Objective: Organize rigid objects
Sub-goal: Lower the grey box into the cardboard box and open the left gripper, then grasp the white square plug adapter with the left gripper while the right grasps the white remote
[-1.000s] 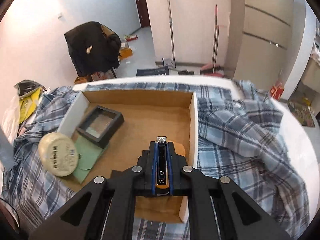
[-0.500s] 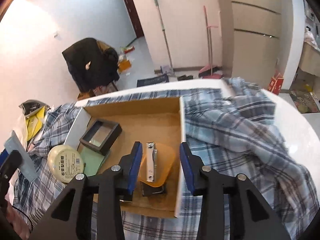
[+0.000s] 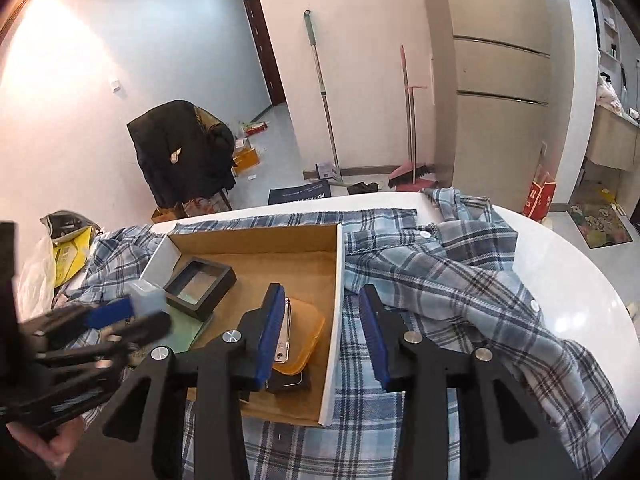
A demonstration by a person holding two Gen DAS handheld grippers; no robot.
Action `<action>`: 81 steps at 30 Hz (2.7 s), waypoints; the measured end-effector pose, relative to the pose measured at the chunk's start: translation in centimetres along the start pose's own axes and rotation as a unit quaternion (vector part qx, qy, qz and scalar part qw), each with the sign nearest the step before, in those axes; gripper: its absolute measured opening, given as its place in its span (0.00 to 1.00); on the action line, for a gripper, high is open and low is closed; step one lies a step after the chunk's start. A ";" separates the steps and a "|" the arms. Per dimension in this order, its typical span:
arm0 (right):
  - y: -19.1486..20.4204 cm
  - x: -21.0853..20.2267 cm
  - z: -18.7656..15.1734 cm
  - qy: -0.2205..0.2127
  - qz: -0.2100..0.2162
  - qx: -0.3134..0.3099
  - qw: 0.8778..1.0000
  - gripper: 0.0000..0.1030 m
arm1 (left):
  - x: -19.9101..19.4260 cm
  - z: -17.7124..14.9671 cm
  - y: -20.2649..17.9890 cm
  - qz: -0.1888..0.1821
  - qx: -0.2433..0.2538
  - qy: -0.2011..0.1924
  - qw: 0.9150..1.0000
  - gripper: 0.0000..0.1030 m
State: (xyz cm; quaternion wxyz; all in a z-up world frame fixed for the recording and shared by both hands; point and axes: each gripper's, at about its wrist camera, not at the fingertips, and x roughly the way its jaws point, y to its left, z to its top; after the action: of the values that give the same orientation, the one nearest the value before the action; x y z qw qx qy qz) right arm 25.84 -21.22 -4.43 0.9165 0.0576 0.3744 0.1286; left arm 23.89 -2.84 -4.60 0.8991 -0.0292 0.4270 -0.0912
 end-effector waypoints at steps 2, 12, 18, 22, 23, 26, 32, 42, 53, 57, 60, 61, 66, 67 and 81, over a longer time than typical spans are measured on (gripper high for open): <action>-0.2 0.0 0.1 -0.001 0.003 0.005 1.000 0.36 | 0.8 -0.2 0.1 0.000 0.005 0.013 1.000 0.48; 0.4 -0.2 -0.1 0.000 0.003 -0.010 1.000 0.36 | 1.4 -1.5 -1.8 0.034 0.081 0.014 0.996 0.48; 0.8 -0.8 0.0 -0.011 -0.003 -0.024 1.000 0.36 | 1.3 -1.4 -1.7 0.030 0.076 0.015 0.997 0.50; 1.1 -2.1 0.2 -0.022 -0.010 -0.037 0.999 0.36 | -0.3 -1.2 -1.1 -0.007 0.061 0.002 0.998 0.66; 1.2 -2.7 0.3 -0.029 -0.010 -0.041 0.999 0.36 | -1.2 -1.2 -0.9 -0.012 0.059 -0.013 0.998 0.66; 1.2 -5.1 0.1 -0.051 -0.012 -0.046 0.998 0.36 | -4.7 -1.6 -0.3 -0.024 0.062 -0.061 0.996 0.70; 1.8 -8.5 -2.0 -0.062 -0.012 -0.068 0.996 0.36 | -9.4 -4.2 -0.9 -0.021 0.101 -0.096 0.990 0.80; 2.6 -8.3 -6.3 -0.010 -0.015 -0.078 0.997 0.36 | -8.0 -10.7 -3.3 -0.110 0.210 0.024 0.971 0.80; 2.1 -8.4 -9.3 0.017 -0.014 -0.067 0.998 0.36 | -4.7 -12.2 -4.9 -0.129 0.227 0.093 0.961 0.80; 1.5 -7.8 -10.1 0.031 -0.016 -0.062 0.997 0.36 | -3.8 -12.5 -5.3 -0.135 0.228 0.119 0.957 0.72; 0.9 -7.3 -10.4 0.043 -0.026 -0.063 0.997 0.36 | -3.6 -12.2 -5.1 -0.143 0.216 0.124 0.958 0.55; 0.7 -7.2 -10.5 0.046 -0.026 -0.061 0.997 0.36 | -3.5 -12.2 -5.1 -0.146 0.213 0.125 0.958 0.55; 0.5 -7.5 -10.7 0.051 -0.029 -0.064 0.996 0.36 | -3.6 -12.0 -4.8 -0.128 0.197 0.110 0.966 0.51; 0.5 -7.5 -10.9 0.054 -0.031 -0.065 0.996 0.36 | -3.7 -11.8 -4.5 -0.122 0.191 0.103 0.969 0.51; 0.4 -6.7 -13.6 0.130 0.002 -0.049 0.990 0.36 | -3.0 -10.8 -0.9 -0.018 0.148 0.075 0.986 0.60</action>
State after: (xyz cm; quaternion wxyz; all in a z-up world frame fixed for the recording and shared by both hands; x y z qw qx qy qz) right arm 11.62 -22.59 -9.60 0.8614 -0.0040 0.4838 0.1548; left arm 13.53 -2.85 -9.00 0.8570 0.1039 0.4747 -0.1712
